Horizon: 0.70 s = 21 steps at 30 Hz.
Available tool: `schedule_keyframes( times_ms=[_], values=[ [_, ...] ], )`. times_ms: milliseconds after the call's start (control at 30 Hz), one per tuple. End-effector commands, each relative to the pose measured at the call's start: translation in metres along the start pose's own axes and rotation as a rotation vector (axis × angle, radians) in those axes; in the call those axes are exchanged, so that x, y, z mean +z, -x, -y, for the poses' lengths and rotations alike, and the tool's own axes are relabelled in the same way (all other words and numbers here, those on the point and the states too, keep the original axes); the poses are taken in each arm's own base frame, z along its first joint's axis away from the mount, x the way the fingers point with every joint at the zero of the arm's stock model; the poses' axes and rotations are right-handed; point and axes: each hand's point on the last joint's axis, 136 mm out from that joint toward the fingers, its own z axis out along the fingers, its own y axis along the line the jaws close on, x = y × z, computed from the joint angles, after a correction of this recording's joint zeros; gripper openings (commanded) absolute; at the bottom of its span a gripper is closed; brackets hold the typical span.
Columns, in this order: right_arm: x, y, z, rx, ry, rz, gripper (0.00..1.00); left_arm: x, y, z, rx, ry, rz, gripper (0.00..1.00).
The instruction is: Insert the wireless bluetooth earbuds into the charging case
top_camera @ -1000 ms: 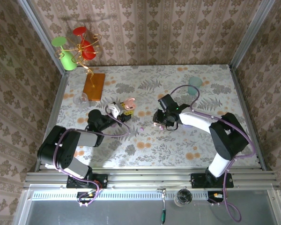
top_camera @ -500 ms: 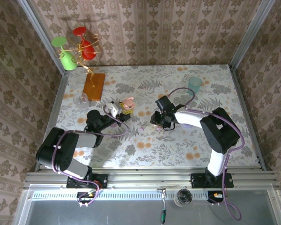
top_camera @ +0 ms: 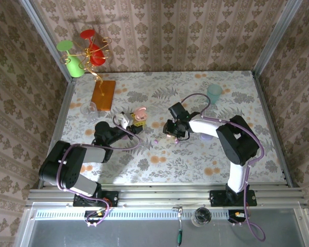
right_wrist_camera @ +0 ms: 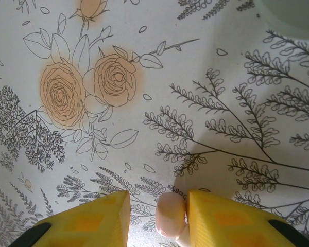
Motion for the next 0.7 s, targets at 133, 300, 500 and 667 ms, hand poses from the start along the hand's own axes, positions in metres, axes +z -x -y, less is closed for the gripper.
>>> schedule_keyframes(
  times_ms=[133,300,500,667],
  values=[
    [0.001,0.001,-0.006,-0.143,-0.017,-0.037,0.37,-0.009,0.007,-0.009,-0.023,0.026,0.025,0.32],
    [-0.017,0.005,-0.006,-0.26,-0.1,0.017,0.37,-0.012,0.009,-0.016,-0.025,0.035,0.028,0.32],
    [-0.039,-0.001,0.005,-0.54,-0.383,0.055,0.38,-0.022,0.007,-0.035,-0.046,0.088,0.024,0.32],
    [-0.045,-0.006,0.004,-0.746,-0.617,0.049,0.37,-0.035,0.006,-0.049,-0.064,0.13,0.022,0.32]
  ],
)
